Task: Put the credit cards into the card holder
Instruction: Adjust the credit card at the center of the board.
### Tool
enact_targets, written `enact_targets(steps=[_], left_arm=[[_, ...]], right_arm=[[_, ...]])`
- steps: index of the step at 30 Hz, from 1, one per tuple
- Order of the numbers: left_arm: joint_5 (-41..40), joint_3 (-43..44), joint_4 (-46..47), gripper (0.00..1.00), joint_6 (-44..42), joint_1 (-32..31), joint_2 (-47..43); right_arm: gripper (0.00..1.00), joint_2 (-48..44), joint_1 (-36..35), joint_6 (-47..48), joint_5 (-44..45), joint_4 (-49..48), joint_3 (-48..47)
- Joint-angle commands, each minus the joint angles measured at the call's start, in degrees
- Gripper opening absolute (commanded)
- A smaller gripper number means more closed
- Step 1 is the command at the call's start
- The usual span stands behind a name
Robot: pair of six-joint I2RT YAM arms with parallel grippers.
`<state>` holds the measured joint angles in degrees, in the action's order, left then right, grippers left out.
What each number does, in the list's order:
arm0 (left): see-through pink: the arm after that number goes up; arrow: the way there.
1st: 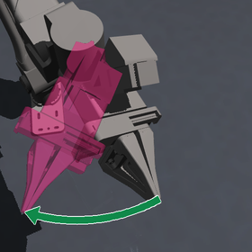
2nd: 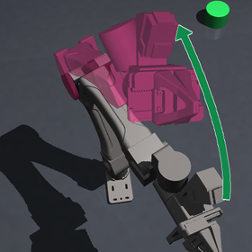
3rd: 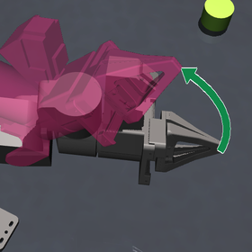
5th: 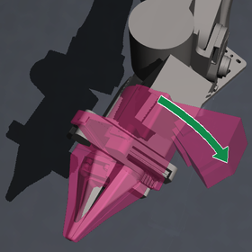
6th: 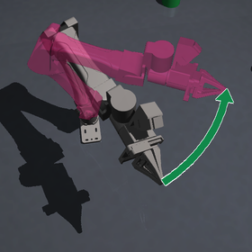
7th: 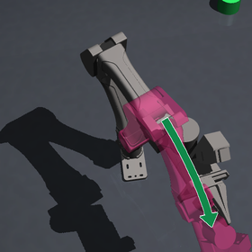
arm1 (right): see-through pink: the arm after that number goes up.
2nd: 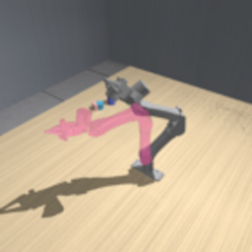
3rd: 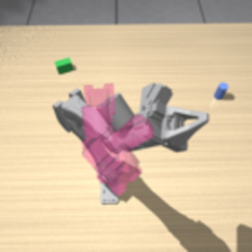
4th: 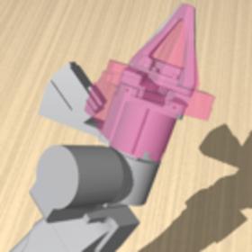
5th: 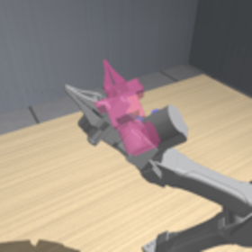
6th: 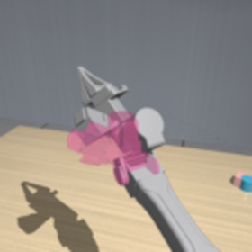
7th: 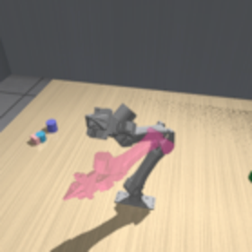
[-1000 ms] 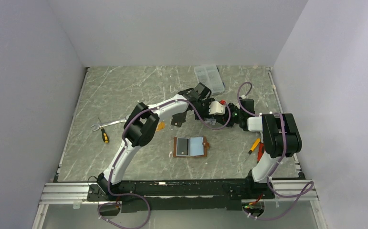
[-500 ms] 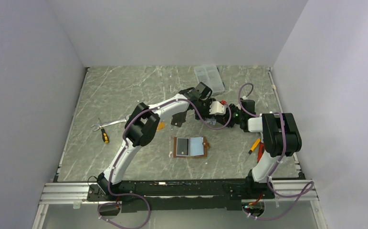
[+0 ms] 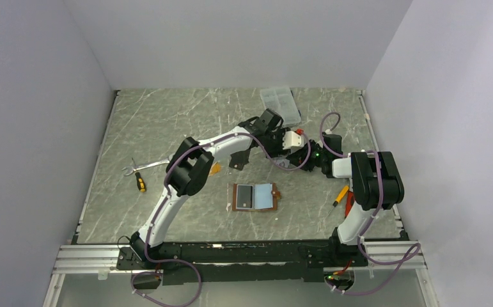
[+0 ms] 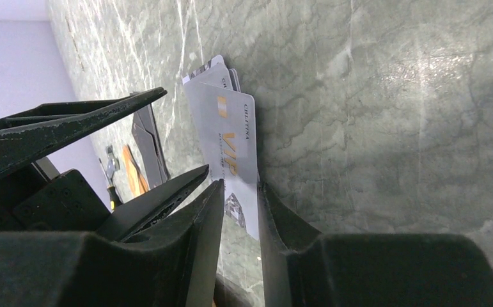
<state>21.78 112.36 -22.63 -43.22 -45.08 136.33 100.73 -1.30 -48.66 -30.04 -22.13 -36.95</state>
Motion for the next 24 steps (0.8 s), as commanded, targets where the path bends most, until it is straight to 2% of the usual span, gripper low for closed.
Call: enact_targets(steps=[1, 8, 19, 22, 24], left_arm=[[1.2, 0.1, 2.2, 0.59, 0.3, -0.2, -3.2], [-5.7, 2.4, -1.6, 0.58, -3.7, -1.8, 0.6], [-5.5, 4.8, -5.7, 0.56, -5.8, -3.6, 2.5], [-3.5, 7.4, -9.0, 0.55, -4.4, -3.4, 3.0], [-2.2, 5.9, -7.7, 0.55, -2.5, -2.8, 1.0]], right_arm=[[0.29, 2.2, 0.4, 1.3, 4.7, 3.9, 1.4], [0.29, 2.2, 0.7, 0.4, 5.0, 2.9, 1.9], [0.29, 1.3, 0.9, -2.1, 3.9, -2.9, 5.1], [0.29, -0.1, 0.9, -2.4, 5.4, -4.5, 6.7], [0.29, -0.9, 1.0, -2.2, 6.1, -4.2, 7.0]])
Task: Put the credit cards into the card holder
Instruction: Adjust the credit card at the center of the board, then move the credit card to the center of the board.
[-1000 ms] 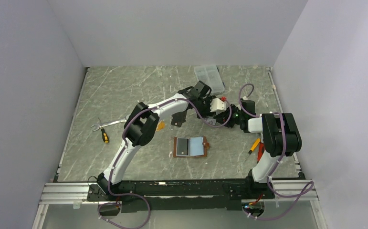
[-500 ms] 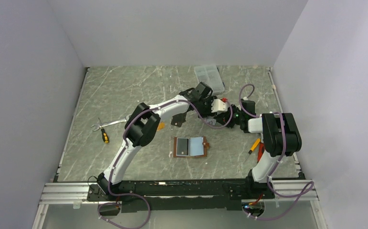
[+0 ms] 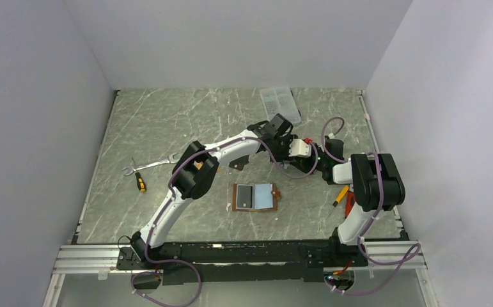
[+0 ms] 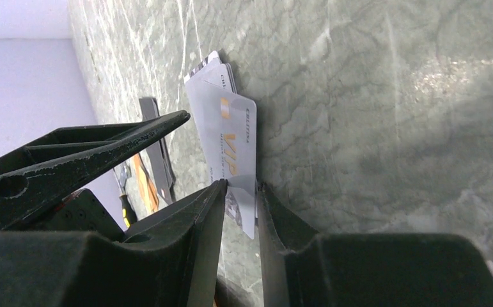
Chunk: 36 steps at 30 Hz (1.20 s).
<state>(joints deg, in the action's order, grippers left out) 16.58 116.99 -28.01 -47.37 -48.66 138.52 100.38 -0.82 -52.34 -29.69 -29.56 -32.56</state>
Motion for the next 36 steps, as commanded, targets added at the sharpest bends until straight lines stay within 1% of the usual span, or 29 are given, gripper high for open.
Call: enact_targets(steps=[1, 3, 4, 7, 11, 16, 19, 28, 32, 36], left_arm=[[3.6, -0.5, -0.3, 0.56, 2.8, 1.3, -2.8], [4.7, -3.8, 4.1, 0.58, 4.6, 2.5, -6.0], [4.8, -4.0, 5.0, 0.58, 5.2, 2.9, -6.6], [2.7, -2.5, 6.2, 0.59, 6.9, 4.1, -6.1], [-0.5, -3.4, 10.5, 0.59, 8.9, 4.6, -5.3], [-1.6, -1.0, 8.6, 0.59, 8.1, 4.0, -2.7], [-1.1, -1.7, 8.1, 0.59, 6.9, 3.3, -2.5], [-2.9, -0.3, 5.3, 0.58, 4.2, 2.1, -0.2], [-5.6, 1.6, 3.3, 0.57, 4.2, 1.6, 1.2], [-7.3, -0.4, 3.9, 0.57, 3.8, 0.9, 0.6]], right_arm=[[0.29, -0.8, 0.4, 1.7, 5.9, 3.8, 2.4], [0.30, -1.6, 0.5, 2.2, 6.2, 4.2, 2.0], [0.31, -1.9, 0.5, 2.4, 6.2, 4.5, 1.7], [0.35, -2.5, 0.4, 3.2, 6.4, 5.6, 0.5], [0.40, -3.4, 0.5, 4.5, 8.3, 7.0, -0.7], [0.42, -1.2, 0.5, 4.8, 8.3, 6.2, -2.5], [0.42, 0.0, 0.5, 4.1, 7.9, 5.0, -2.9], [0.42, 0.9, 0.4, 2.9, 7.5, 2.4, -0.4], [0.41, 0.1, 0.4, 2.2, 7.7, 0.7, 1.4], [0.41, -0.1, 0.2, 2.0, 7.8, -0.2, 2.2]])
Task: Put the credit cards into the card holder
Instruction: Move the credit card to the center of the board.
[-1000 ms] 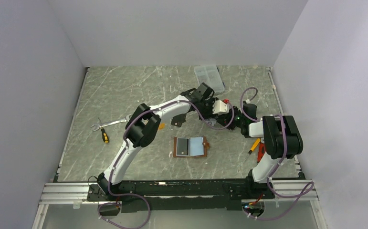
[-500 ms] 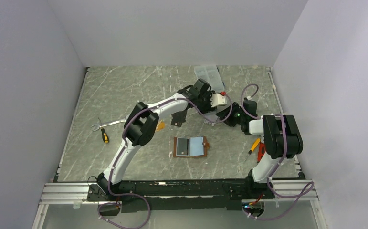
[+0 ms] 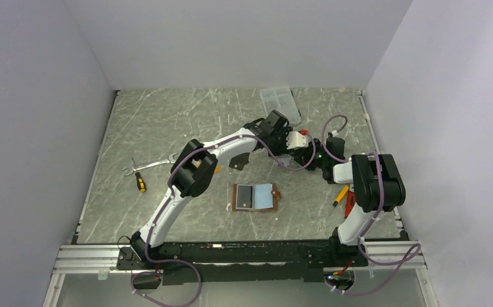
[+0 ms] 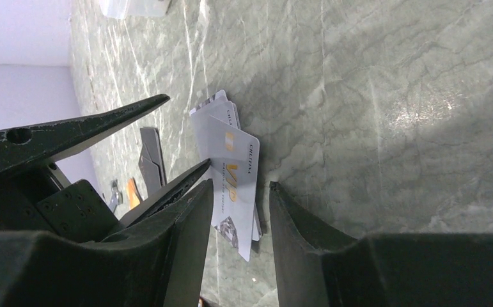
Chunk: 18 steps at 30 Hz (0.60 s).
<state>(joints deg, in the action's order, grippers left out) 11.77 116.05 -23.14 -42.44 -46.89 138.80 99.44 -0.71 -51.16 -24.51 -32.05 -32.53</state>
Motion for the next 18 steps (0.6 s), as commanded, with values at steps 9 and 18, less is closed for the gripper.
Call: enact_targets(steps=[9, 18], left_arm=[[0.4, 0.9, -5.9, 0.55, -1.7, -3.2, 0.9], [8.2, -2.5, -1.3, 0.55, 9.6, -1.0, -5.0]], right_arm=[[0.40, 2.4, 1.0, -1.6, -0.1, -3.1, 3.4], [0.38, 2.2, 0.9, -1.4, -0.6, -3.8, 3.9]])
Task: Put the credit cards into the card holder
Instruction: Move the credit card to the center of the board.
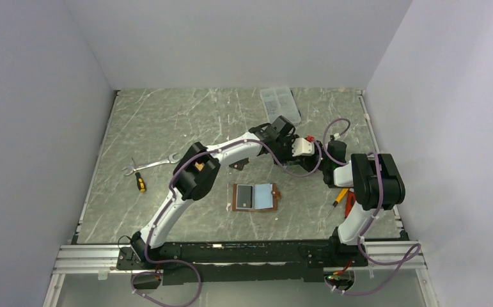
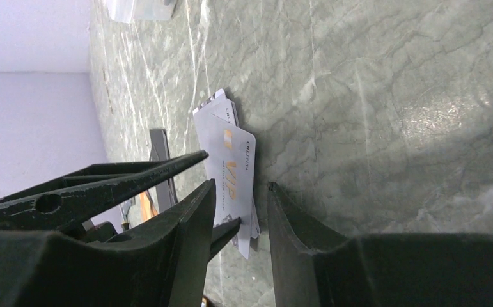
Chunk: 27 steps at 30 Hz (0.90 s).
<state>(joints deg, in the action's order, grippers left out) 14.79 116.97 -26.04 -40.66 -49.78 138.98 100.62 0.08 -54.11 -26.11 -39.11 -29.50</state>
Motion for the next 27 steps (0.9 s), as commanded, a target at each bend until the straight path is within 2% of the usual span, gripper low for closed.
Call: enact_targets(steps=[1, 3, 7, 10, 13, 20, 22, 27], left_arm=[[5.6, -5.0, 4.7, 0.57, 11.2, 2.9, -7.0], [4.3, -4.0, 6.8, 0.59, 17.5, 5.0, -7.8], [4.1, 2.8, 4.0, 0.60, 28.8, 9.6, -4.3], [9.4, -1.8, 8.9, 0.61, 38.1, 13.2, -5.7], [15.3, -1.8, 10.1, 0.62, 44.4, 15.3, -4.3], [17.6, 0.0, 10.0, 0.61, 46.2, 15.7, -1.8], [18.5, -3.5, 11.7, 0.60, 46.3, 16.2, -4.4], [17.4, -8.0, 9.6, 0.59, 42.7, 16.2, -9.6]], right_arm=[[0.38, 0.8, 0.1, 1.9, 1.3, 4.0, 0.4], [0.39, 0.7, 0.1, 2.2, 2.1, 5.2, -0.4], [0.40, 0.4, 0.1, 3.1, 3.3, 7.9, -2.3], [0.43, 0.0, -2.0, 4.9, 5.5, 11.4, -4.3], [0.45, -0.2, -3.7, 7.0, 9.0, 15.5, -7.0], [0.50, -0.3, -7.7, 12.6, 21.2, 30.1, -17.3], [0.54, 0.7, -10.5, 15.0, 27.0, 37.5, -21.7], [0.65, 3.5, -14.8, 15.9, 36.0, 46.0, -28.7]])
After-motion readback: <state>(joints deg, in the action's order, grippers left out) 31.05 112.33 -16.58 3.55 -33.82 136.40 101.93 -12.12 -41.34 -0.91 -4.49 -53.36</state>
